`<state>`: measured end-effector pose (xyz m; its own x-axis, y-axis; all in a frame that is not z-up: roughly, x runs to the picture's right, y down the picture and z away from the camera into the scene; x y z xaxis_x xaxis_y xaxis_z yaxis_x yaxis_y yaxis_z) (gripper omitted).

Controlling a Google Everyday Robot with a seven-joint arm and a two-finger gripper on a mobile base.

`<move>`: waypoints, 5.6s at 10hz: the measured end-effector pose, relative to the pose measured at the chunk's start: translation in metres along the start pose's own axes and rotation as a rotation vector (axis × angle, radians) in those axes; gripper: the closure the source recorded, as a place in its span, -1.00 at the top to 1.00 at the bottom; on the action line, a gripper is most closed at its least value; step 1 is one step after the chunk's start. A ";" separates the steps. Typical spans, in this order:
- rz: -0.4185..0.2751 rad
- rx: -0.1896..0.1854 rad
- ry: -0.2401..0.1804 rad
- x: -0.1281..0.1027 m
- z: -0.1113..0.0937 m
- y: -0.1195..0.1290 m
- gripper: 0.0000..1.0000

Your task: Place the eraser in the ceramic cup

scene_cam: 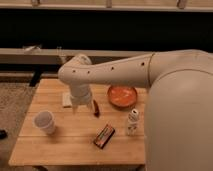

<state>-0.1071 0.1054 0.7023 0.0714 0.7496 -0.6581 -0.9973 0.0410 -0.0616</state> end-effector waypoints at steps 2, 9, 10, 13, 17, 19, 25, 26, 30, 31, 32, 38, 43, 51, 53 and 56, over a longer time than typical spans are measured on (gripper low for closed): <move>0.000 0.000 0.000 0.000 0.000 0.000 0.30; 0.000 0.001 0.002 0.000 0.001 0.000 0.30; 0.000 0.001 0.002 0.000 0.001 0.000 0.30; 0.000 0.001 0.002 0.000 0.001 0.000 0.30; 0.000 0.001 0.002 0.000 0.001 0.000 0.30; 0.000 0.001 0.002 0.000 0.001 0.000 0.30; 0.000 0.001 0.001 0.000 0.001 0.000 0.30; 0.000 0.001 0.001 0.000 0.001 0.000 0.30; 0.038 -0.001 0.032 0.010 0.025 -0.020 0.30; 0.059 0.003 0.049 0.016 0.040 -0.025 0.30; 0.086 0.005 0.072 0.023 0.060 -0.031 0.30; 0.283 0.034 0.185 0.052 0.111 -0.085 0.30; 0.424 -0.010 0.207 0.053 0.139 -0.117 0.30; 0.497 -0.063 0.193 0.040 0.160 -0.113 0.30; 0.495 -0.057 0.199 0.039 0.165 -0.111 0.30; 0.499 -0.038 0.213 0.039 0.172 -0.111 0.09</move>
<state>0.0035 0.2441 0.8126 -0.4038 0.5215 -0.7516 -0.9101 -0.3124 0.2722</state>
